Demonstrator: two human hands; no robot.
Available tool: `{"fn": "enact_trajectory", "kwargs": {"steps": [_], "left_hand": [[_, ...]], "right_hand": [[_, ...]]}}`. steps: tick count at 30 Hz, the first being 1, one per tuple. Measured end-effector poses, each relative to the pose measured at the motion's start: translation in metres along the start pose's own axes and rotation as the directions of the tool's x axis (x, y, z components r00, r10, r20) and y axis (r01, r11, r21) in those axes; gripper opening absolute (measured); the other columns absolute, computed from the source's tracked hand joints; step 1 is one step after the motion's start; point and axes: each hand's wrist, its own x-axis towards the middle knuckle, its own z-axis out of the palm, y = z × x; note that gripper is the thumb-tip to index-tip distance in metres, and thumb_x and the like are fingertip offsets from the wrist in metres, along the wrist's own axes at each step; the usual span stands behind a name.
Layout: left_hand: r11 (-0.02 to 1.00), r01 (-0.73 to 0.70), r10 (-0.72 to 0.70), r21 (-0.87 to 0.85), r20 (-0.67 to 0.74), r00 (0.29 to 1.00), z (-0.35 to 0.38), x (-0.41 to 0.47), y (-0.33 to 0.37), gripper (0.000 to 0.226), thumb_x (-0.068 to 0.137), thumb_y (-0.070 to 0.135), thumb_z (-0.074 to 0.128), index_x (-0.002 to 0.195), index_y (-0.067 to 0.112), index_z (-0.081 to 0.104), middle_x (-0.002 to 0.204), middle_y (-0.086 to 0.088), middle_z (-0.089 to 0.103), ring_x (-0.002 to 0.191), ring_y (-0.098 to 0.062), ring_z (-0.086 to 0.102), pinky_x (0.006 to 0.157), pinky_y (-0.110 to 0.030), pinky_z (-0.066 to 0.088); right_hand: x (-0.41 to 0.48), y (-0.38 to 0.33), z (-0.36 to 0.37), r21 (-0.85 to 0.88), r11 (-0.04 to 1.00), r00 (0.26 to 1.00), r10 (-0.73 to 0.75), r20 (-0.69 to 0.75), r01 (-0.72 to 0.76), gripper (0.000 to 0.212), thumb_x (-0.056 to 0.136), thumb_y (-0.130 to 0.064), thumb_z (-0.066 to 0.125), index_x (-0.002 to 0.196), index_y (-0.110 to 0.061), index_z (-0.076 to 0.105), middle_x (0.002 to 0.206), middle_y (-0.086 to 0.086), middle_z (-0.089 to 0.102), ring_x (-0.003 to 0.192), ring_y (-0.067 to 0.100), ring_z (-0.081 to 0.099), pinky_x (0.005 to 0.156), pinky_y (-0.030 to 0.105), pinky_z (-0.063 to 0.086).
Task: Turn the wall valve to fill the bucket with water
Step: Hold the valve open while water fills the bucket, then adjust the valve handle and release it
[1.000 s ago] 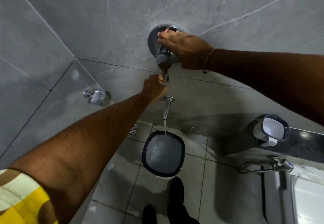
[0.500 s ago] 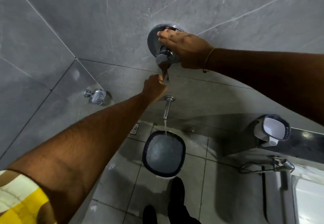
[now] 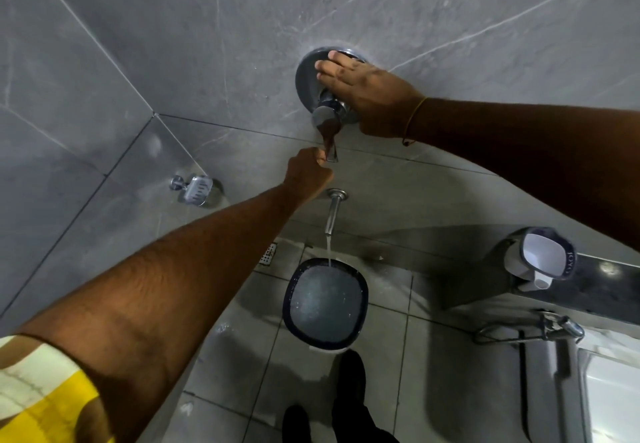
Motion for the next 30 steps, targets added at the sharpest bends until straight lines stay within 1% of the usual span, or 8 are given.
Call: {"fn": "enact_trajectory", "kwargs": {"steps": [5,9,12,14,17,22,25,30], "left_hand": [[1.0,-0.005,0.005,-0.007,0.019,1.0,0.003,0.003,-0.004,0.008,0.08,0.015,0.066,0.081,0.02,0.059,0.072,0.005,0.06,0.075,-0.016,0.065,0.069,-0.031,0.052],[0.993,0.038,-0.035,-0.108,0.023,0.999,0.009,-0.001,-0.003,0.042,0.082,0.065,0.06,0.089,0.024,0.061,0.075,0.007,0.064,0.067,-0.008,0.064,0.057,-0.023,0.044],[0.999,0.006,-0.005,-0.031,0.024,1.0,0.014,-0.008,-0.001,0.098,0.072,0.091,0.038,0.135,0.016,0.047,0.126,-0.007,0.064,0.111,-0.023,0.066,0.083,-0.036,0.056],[0.996,-0.072,0.071,0.059,0.024,0.997,0.017,-0.012,-0.002,0.11,0.072,0.093,0.03,0.153,0.019,0.024,0.159,-0.013,0.035,0.144,-0.032,0.037,0.111,-0.05,0.04],[0.975,-0.131,0.127,0.177,0.036,0.991,0.02,-0.016,-0.005,0.114,0.075,0.092,0.021,0.158,0.015,0.007,0.168,-0.013,0.009,0.155,-0.028,0.005,0.121,-0.044,0.009],[0.939,-0.158,0.156,0.306,0.033,0.987,0.022,-0.02,-0.009,0.115,0.079,0.09,0.015,0.157,0.008,-0.001,0.167,-0.016,0.0,0.155,-0.029,-0.002,0.119,-0.04,-0.001],[0.924,-0.182,0.19,0.337,0.008,0.982,0.021,-0.022,-0.011,0.114,0.08,0.088,0.017,0.157,0.006,-0.001,0.167,-0.017,0.001,0.155,-0.029,-0.001,0.121,-0.043,0.003],[0.905,-0.207,0.209,0.371,0.035,0.977,0.021,-0.022,-0.012,0.114,0.081,0.087,0.02,0.156,0.004,-0.003,0.167,-0.018,-0.001,0.155,-0.03,-0.002,0.124,-0.046,0.006]], "right_hand": [[0.002,0.001,-0.003,-0.072,0.997,1.0,-0.023,0.001,0.023,0.072,0.091,0.001,0.053,0.16,-0.001,0.032,0.17,0.021,0.026,0.16,0.039,0.017,0.131,0.051,0.023],[0.003,0.003,-0.002,-0.111,0.993,0.999,-0.034,0.007,0.035,0.072,0.092,-0.001,0.053,0.16,0.001,0.031,0.17,0.021,0.025,0.16,0.039,0.017,0.131,0.051,0.023],[0.003,0.004,0.0,-0.132,0.99,0.999,-0.044,0.003,0.044,0.07,0.092,-0.001,0.051,0.159,0.002,0.032,0.169,0.022,0.026,0.16,0.04,0.018,0.131,0.051,0.023],[0.004,0.005,0.002,-0.146,0.988,0.999,-0.05,-0.005,0.049,0.066,0.095,-0.002,0.05,0.159,0.003,0.032,0.169,0.023,0.027,0.159,0.041,0.019,0.131,0.051,0.023],[0.006,0.009,0.004,-0.197,0.978,0.997,-0.072,-0.008,0.069,0.057,0.102,-0.007,0.043,0.157,0.005,0.034,0.167,0.025,0.029,0.158,0.041,0.021,0.13,0.052,0.022],[0.016,0.012,0.004,-0.412,0.901,0.989,-0.146,-0.002,0.132,0.052,0.113,-0.022,0.019,0.145,0.005,0.049,0.155,0.027,0.045,0.149,0.041,0.038,0.126,0.051,0.026],[0.022,0.007,-0.004,-0.526,0.827,0.977,-0.211,0.039,0.2,0.052,0.111,-0.018,0.016,0.124,0.005,0.061,0.127,0.027,0.061,0.12,0.041,0.057,0.108,0.052,0.041],[0.033,0.02,-0.006,-0.712,0.639,0.91,-0.414,0.002,0.292,0.029,0.103,-0.009,0.047,0.089,-0.007,0.071,0.089,0.013,0.07,0.081,0.029,0.067,0.069,0.035,0.054]]}}
